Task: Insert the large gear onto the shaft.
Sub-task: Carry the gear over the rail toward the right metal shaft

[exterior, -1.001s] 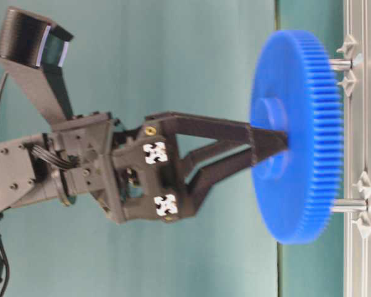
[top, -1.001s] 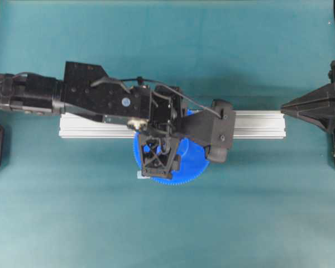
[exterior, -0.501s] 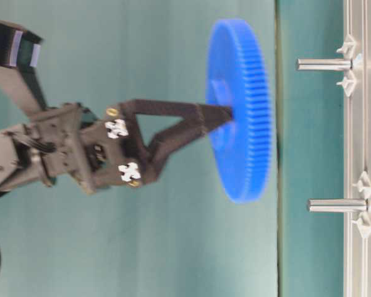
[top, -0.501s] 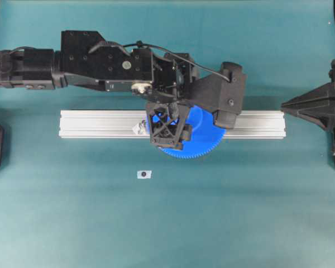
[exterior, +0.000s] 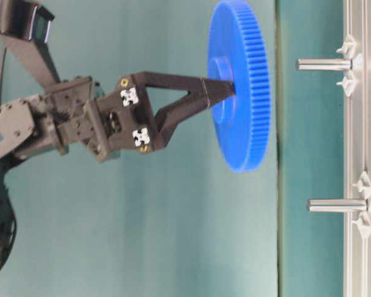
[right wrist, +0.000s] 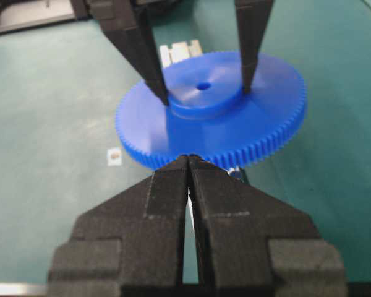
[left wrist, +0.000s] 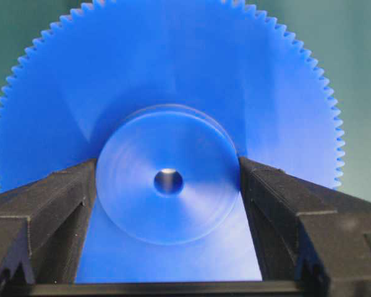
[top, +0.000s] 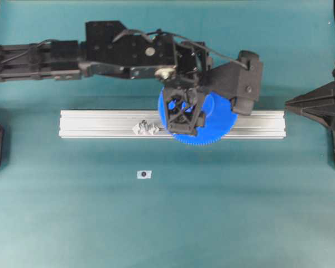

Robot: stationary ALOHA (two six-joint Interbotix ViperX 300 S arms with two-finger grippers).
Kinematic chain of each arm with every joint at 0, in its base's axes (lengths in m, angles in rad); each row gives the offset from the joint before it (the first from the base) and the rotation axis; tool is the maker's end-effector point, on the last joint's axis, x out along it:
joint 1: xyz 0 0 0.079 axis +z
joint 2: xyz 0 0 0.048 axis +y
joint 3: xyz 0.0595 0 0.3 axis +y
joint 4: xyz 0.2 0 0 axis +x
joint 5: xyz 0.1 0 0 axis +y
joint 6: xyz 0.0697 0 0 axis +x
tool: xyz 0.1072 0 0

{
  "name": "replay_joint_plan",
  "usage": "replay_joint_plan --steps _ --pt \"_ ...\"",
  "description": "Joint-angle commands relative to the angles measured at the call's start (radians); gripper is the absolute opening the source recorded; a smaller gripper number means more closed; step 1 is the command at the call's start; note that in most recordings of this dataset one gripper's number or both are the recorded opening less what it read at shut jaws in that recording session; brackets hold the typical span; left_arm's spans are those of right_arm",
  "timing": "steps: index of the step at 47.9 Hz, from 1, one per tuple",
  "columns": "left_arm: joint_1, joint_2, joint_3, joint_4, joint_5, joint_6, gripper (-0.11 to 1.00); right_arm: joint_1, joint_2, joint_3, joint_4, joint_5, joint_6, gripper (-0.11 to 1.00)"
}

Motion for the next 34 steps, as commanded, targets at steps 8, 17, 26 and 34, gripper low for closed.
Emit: replay_joint_plan --steps 8,17,26,34 --pt "0.012 0.014 -0.103 -0.005 0.005 0.015 0.77 -0.011 0.003 -0.008 -0.002 -0.003 0.006 0.08" --pt "0.012 0.037 -0.124 -0.006 0.003 0.011 0.77 -0.012 -0.002 -0.005 -0.002 -0.003 0.006 0.08" --pt "0.015 0.06 -0.124 -0.006 -0.002 -0.003 0.77 -0.014 -0.005 0.0 -0.002 -0.003 0.006 0.08" --pt "0.017 0.08 -0.129 -0.006 -0.008 -0.003 0.77 -0.021 -0.008 0.003 -0.002 -0.003 0.008 0.08"
